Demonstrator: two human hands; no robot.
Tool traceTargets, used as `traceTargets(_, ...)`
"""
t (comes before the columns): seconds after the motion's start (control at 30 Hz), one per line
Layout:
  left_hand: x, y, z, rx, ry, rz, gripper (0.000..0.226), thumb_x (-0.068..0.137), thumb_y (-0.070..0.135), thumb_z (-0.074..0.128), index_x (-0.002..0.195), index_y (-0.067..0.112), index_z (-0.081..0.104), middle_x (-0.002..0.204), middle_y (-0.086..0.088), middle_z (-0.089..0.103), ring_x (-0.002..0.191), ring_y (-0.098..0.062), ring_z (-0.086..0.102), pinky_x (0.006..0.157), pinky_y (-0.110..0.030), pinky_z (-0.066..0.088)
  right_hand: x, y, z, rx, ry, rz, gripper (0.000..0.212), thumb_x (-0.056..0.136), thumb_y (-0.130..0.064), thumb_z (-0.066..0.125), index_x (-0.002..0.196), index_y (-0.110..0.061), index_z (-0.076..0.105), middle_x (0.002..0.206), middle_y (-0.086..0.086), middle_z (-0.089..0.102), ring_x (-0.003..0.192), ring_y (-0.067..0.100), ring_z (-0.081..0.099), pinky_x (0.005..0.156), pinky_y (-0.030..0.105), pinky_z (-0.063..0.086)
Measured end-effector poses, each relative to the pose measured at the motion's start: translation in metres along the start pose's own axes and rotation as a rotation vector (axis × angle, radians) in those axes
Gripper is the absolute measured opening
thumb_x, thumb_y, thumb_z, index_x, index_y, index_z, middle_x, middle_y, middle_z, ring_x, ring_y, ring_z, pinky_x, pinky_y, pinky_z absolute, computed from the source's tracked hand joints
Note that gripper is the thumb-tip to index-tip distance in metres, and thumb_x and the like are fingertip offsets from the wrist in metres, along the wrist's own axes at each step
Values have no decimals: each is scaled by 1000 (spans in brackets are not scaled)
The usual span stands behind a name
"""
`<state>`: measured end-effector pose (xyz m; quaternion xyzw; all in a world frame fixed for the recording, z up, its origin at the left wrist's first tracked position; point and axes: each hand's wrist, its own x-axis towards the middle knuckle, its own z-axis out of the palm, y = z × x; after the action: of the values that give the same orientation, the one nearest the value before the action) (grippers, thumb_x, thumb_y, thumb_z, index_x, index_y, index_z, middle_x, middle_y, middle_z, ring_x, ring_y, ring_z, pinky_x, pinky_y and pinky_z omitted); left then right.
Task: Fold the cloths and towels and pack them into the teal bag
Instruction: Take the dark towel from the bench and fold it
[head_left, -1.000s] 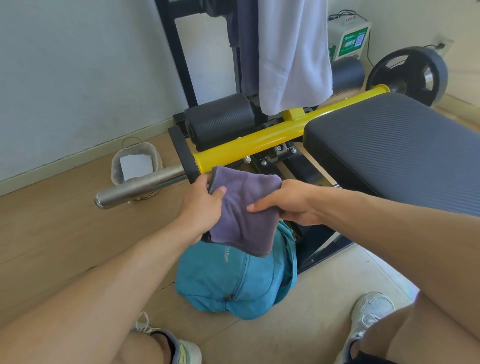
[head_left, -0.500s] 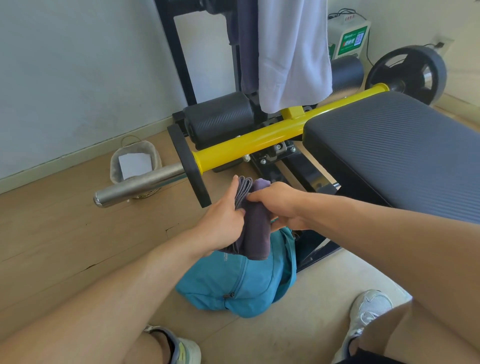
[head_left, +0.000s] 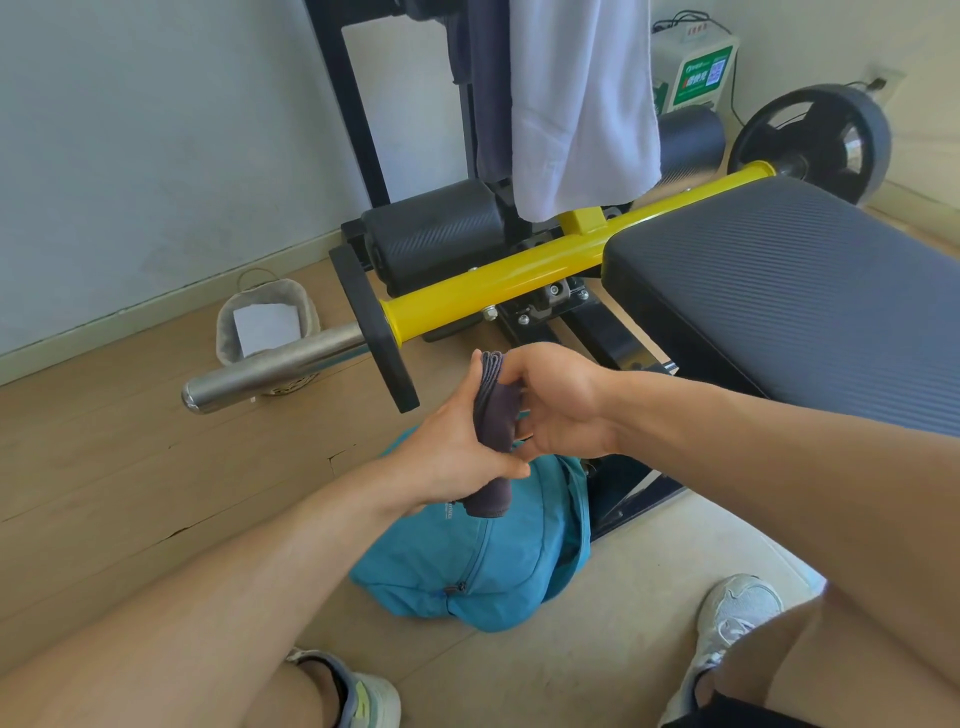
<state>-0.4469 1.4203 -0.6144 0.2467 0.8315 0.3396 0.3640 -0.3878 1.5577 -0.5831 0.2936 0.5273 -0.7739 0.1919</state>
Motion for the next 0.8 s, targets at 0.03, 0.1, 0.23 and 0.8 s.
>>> traceTargets(0.03,0,-1,0,23,9,9,135,72,22,89,157,46,-13,139,12,54,115,-10,61,87,-26,54,1,0,-2,1,-29,15,41,94,-10,35,128,2,55,125,24,61,113,42,62,100,62,49)
traceTargets(0.1,-2,-1,-2,81,42,31,137,69,24,91,158,46,-11,138,14,53,115,-11,60,85,-25,54,4,-1,-5,8,-53,27,49,89,-7,33,133,4,51,131,27,59,116,44,62,102,62,48)
traceTargets(0.23,0,-2,-3,166,108,47,117,79,14,78,159,47,-1,133,8,59,110,-15,62,85,-26,52,2,-2,-10,-323,-37,-16,26,92,6,38,107,6,59,105,22,64,95,16,70,86,28,57)
traceTargets(0.8,9,-4,-37,213,-45,102,106,85,14,72,161,39,2,111,7,70,87,-7,66,70,-19,49,2,-12,-36,-1449,249,-264,39,87,-33,74,119,-15,60,111,8,67,101,26,65,89,38,54)
